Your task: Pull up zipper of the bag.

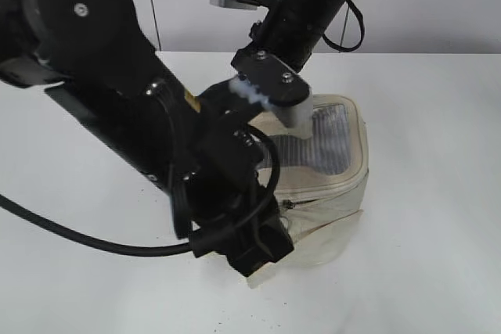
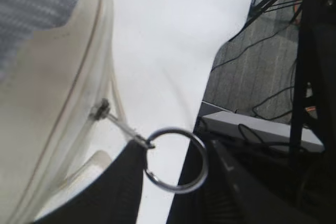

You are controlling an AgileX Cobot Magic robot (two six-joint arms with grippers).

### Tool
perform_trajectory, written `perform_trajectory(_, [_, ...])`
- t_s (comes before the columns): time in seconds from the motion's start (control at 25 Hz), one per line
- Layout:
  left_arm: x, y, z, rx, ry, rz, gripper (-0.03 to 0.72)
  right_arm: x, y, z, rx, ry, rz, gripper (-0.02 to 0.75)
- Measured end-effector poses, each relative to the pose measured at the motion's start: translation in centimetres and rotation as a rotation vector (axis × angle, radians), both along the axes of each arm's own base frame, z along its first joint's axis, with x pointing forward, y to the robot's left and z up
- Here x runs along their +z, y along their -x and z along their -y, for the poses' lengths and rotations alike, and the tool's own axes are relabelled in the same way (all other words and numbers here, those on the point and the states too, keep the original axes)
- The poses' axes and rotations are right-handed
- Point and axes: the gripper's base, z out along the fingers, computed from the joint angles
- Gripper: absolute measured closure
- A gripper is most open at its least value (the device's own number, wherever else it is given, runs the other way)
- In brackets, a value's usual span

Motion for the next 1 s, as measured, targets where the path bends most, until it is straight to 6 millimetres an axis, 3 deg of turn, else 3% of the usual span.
perform_trajectory(0.08, [0.7,0.0,-0.6,0.008,-0.022,0.039,0.398,0.0,0.0,0.0,-0.025,0.006,-0.01,0.512])
perform_trajectory(0.2, [2.1,0.3,-1.4,0.002,-0.023,0.088,0.32,0.0,-0.2,0.2,-0.061,0.024,-0.018,0.339])
perform_trajectory(0.32, [3.4,0.4,-1.9,0.027,0.011,0.128,0.26,0.3,-0.3,0.5,-0.078,0.033,-0.012,0.256])
perform_trajectory(0.6, [5.3,-2.9,-3.7,0.177,0.059,0.184,0.243,4.3,0.0,2.3,-0.117,0.074,0.103,0.223])
perform_trajectory(0.8, [6.2,-6.8,-4.4,0.279,0.081,0.21,0.243,6.8,-0.6,5.4,-0.203,0.123,0.174,0.224])
perform_trajectory(1.0, [5.7,-10.6,-3.4,0.33,0.085,0.194,0.233,8.6,-0.4,9.4,-0.318,0.126,0.178,0.224])
